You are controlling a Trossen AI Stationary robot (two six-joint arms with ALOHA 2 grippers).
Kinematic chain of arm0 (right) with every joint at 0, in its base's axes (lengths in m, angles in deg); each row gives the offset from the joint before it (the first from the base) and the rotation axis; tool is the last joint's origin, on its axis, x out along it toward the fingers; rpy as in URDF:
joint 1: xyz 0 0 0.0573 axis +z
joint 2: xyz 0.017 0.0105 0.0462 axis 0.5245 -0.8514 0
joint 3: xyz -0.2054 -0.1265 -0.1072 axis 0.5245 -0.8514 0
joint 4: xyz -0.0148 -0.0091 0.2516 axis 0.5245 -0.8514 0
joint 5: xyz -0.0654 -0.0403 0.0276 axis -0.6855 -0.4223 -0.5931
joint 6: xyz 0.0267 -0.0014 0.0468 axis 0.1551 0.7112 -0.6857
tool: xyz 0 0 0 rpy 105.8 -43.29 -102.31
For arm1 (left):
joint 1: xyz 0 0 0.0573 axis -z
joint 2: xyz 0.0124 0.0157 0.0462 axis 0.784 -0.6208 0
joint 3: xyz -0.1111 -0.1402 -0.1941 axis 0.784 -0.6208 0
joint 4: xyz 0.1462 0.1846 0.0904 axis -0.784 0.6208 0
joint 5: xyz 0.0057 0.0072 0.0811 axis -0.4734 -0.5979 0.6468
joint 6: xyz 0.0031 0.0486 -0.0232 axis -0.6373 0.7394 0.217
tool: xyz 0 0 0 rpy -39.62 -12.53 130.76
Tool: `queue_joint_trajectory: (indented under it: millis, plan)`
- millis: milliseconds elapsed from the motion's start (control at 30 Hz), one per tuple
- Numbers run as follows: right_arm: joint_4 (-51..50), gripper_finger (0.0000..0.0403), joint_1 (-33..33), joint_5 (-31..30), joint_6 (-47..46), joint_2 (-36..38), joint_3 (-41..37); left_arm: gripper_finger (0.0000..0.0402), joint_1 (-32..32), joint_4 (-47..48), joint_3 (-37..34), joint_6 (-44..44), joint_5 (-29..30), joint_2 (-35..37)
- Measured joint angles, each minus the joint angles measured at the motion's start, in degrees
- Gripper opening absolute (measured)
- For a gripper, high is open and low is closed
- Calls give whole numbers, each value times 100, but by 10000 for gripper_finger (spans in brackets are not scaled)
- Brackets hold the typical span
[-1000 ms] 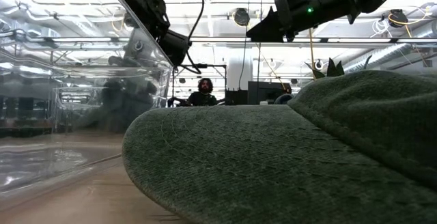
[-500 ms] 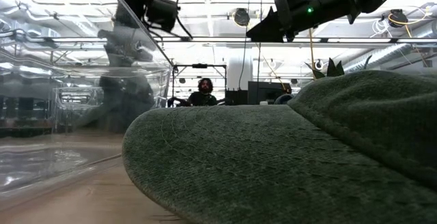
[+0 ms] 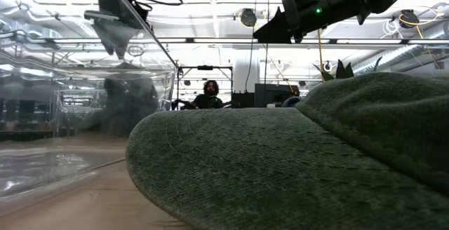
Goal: Pick & Place hat
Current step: Put the top green cap into the top transparent bin
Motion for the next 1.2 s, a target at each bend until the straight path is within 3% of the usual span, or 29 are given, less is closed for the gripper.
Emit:
queue_joint_trajectory:
  millis: [233, 633, 833, 1033, 1200]
  plan:
    - [-7, 247, 0, 0, 0, 0, 0, 206, -169, 90, -316, -453, 399, 15]
    - [-12, 247, 0, 0, -12, 0, 0, 151, -639, -2470, -2320, 368, -1300, 2]
    - [-9, 247, 0, 0, -13, 0, 0, 130, -927, -3089, -3099, 368, -1469, 16]
    - [-2, 247, 0, 2, -16, 0, 0, 120, -1115, -3848, -3441, 423, -1794, 8]
    - [0, 247, 0, 0, -16, 0, 0, 120, -1119, -3686, -3234, 568, -1933, 0]
